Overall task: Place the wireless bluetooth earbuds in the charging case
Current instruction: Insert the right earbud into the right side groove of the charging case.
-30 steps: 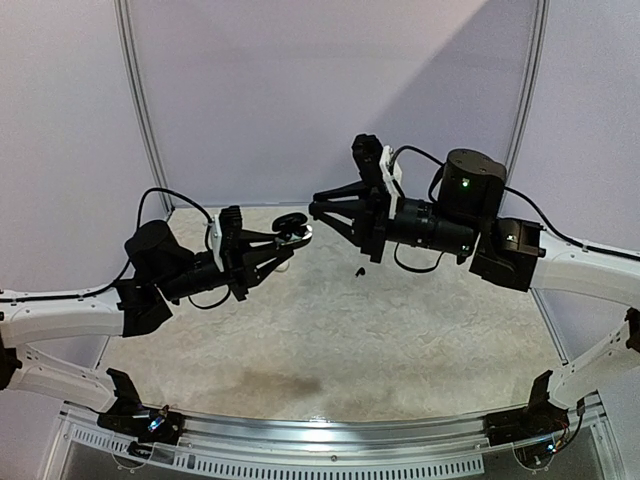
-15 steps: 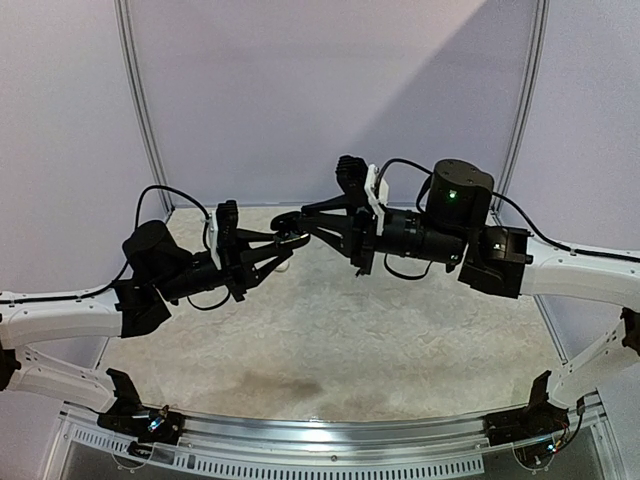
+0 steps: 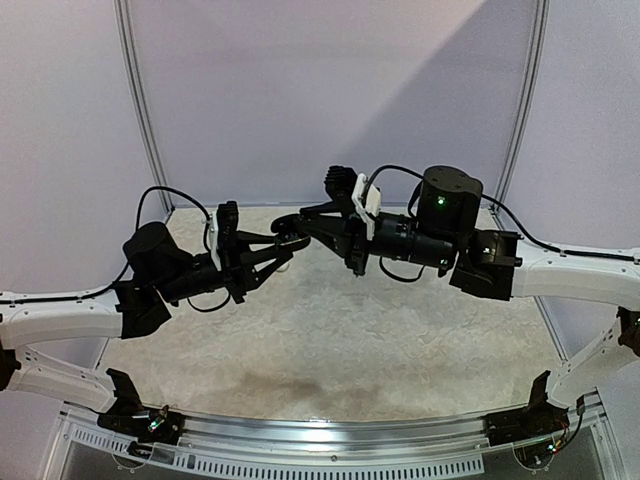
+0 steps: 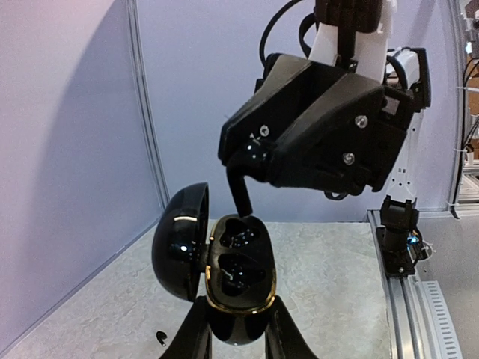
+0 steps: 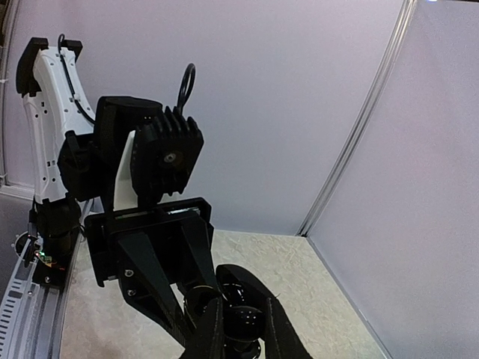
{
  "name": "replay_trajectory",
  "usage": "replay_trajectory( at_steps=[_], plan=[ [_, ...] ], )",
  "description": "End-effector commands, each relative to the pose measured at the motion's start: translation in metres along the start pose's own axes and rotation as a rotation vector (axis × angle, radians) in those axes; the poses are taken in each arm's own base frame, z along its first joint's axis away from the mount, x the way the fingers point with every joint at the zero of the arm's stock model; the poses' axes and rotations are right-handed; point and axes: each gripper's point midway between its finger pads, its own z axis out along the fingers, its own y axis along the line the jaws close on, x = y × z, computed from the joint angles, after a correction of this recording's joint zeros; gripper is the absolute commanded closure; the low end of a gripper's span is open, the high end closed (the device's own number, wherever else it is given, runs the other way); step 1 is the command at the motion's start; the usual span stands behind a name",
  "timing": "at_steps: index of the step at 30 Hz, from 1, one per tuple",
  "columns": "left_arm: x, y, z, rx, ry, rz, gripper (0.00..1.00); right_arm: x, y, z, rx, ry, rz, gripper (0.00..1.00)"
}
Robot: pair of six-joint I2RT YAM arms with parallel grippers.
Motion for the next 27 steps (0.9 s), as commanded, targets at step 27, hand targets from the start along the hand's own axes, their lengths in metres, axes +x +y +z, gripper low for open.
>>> replay_trajectory(
  at_steps=[27],
  plan=[
    [-0.011,0.0,-0.002,-0.02,-0.053,0.008,1.0,0.039,-0.013,0.006,0.103,0.093,-0.056,0.95]
  ],
)
